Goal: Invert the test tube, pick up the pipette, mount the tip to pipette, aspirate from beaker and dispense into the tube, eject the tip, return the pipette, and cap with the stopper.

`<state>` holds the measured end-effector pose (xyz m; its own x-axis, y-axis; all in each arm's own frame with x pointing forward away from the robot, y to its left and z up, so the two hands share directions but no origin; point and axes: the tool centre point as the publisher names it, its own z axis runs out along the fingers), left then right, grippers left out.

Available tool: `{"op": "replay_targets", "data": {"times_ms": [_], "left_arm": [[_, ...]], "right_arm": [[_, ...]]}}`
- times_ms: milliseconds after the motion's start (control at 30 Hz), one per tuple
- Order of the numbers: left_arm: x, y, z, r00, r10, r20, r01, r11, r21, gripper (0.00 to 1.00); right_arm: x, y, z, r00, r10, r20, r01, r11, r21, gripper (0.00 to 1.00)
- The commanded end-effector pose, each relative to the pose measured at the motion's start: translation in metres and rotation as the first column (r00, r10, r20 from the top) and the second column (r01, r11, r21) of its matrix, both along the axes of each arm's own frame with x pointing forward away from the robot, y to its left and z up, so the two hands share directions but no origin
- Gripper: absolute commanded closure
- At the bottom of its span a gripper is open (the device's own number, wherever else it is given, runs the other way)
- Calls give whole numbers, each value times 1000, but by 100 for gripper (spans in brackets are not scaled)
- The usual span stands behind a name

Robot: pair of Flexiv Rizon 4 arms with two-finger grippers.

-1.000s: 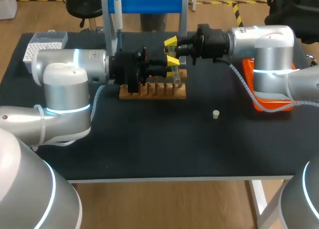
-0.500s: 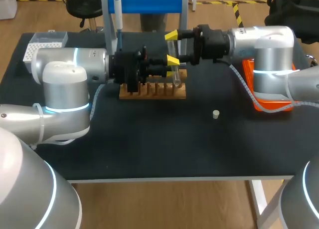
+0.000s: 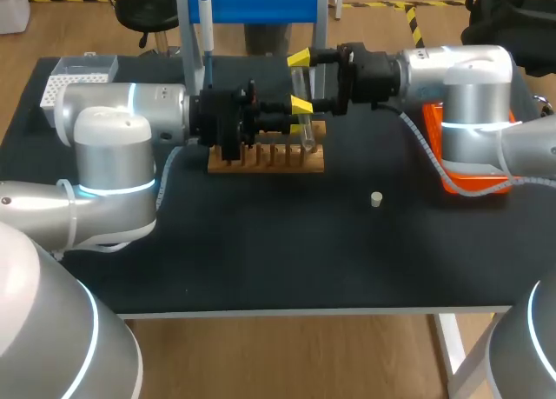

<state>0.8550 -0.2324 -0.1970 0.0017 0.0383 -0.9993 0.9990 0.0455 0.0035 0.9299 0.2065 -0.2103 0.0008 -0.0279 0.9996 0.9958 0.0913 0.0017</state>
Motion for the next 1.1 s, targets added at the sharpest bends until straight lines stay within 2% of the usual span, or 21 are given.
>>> {"op": "replay_targets", "data": {"times_ms": [33,133,267,433,533,567,767,800,900,933,1000,1033,1100], "left_arm": [[0,-1,0,1000,2,2,-2,1000,-1,100],[0,-1,0,1000,2,2,-2,1000,-1,100],[0,-1,0,1000,2,2,-2,1000,-1,100],[0,-1,0,1000,2,2,-2,1000,-1,100],[0,-1,0,1000,2,2,-2,1000,-1,100],[0,-1,0,1000,2,2,-2,1000,-1,100],[0,-1,0,1000,2,2,-2,1000,-1,100],[0,-1,0,1000,2,2,-2,1000,-1,100],[0,-1,0,1000,2,2,-2,1000,-1,100],[0,-1,0,1000,2,2,-2,1000,-1,100],[0,-1,0,1000,2,2,-2,1000,-1,100],[0,-1,0,1000,2,2,-2,1000,-1,100],[0,-1,0,1000,2,2,-2,1000,-1,100]], "right_arm": [[-4,-24,7,982,-64,180,67,998,-11,0],[-4,-44,10,951,-100,292,106,994,-4,0],[-8,-68,11,879,-130,459,144,990,4,0],[-12,-88,1,748,-147,647,191,982,3,0],[-12,-94,-10,623,-148,768,237,972,-4,0],[-13,-95,-14,564,-138,814,251,968,-10,0],[-14,-98,-38,330,-70,941,300,953,-34,0],[-14,-97,-42,305,-59,950,303,952,-39,0],[-15,-97,-53,202,-16,979,327,943,-52,0],[-15,-96,-57,188,0,982,331,941,-63,0],[-14,-96,-64,99,40,994,354,932,-73,0],[-14,-96,-67,97,50,994,353,932,-82,0],[-12,-95,-72,41,78,996,380,921,-87,0]]}}
